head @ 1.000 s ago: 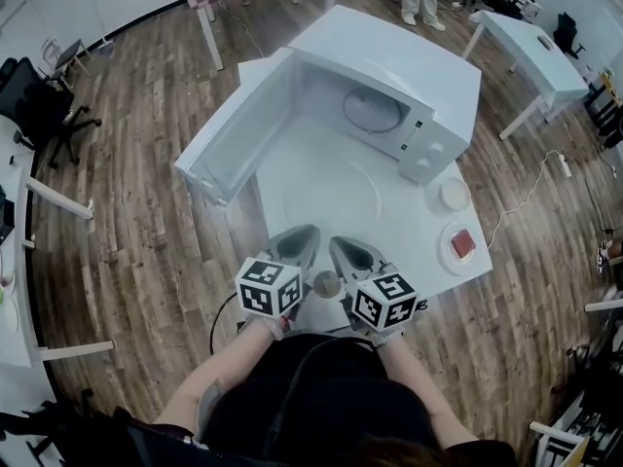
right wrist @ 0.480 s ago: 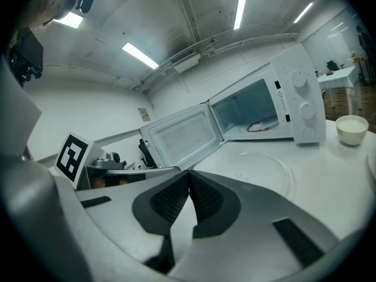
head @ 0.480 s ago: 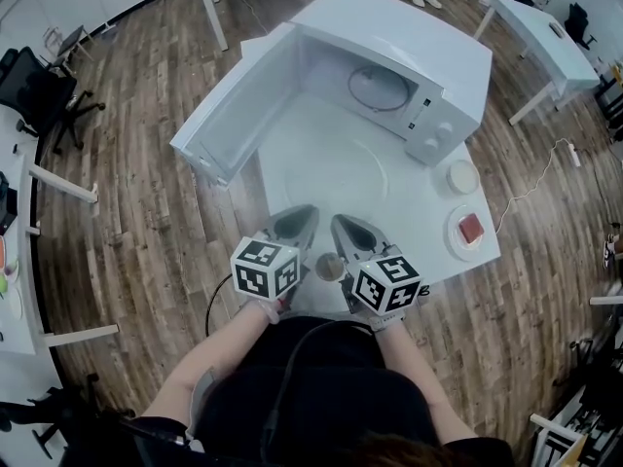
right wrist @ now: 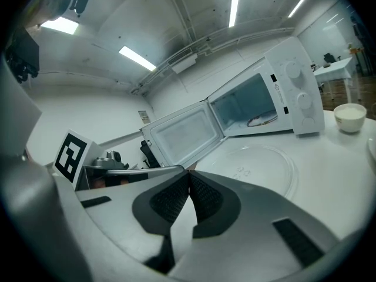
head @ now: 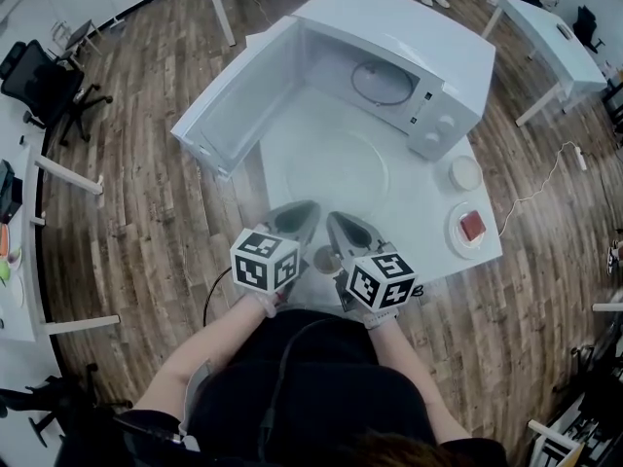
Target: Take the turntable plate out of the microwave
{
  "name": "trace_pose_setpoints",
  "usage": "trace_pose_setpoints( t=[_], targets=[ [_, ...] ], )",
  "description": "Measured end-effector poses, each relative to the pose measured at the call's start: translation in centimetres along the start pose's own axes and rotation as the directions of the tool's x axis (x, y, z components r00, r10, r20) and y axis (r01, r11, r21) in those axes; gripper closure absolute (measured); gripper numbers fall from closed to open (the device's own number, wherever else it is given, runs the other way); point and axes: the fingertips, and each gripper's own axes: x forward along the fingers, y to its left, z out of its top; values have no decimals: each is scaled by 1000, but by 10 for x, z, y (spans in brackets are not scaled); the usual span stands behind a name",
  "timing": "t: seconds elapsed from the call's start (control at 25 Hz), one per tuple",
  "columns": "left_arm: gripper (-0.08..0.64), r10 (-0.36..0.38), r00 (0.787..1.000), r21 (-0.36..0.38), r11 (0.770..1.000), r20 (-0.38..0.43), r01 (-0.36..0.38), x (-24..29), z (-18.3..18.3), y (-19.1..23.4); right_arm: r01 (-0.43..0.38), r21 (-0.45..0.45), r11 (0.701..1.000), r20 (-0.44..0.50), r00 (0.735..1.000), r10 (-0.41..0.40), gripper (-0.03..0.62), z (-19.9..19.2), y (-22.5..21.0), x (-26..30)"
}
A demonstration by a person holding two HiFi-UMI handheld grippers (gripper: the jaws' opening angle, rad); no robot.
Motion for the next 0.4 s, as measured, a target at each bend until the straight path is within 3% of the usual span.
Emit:
trace_pose_setpoints(
  t=[0.4],
  targets=[
    [520,27,999,4,1000,-39,-27,-2,-11,-7,-16,62,998,17,1000,15,571,-2,-6,-13]
  ],
)
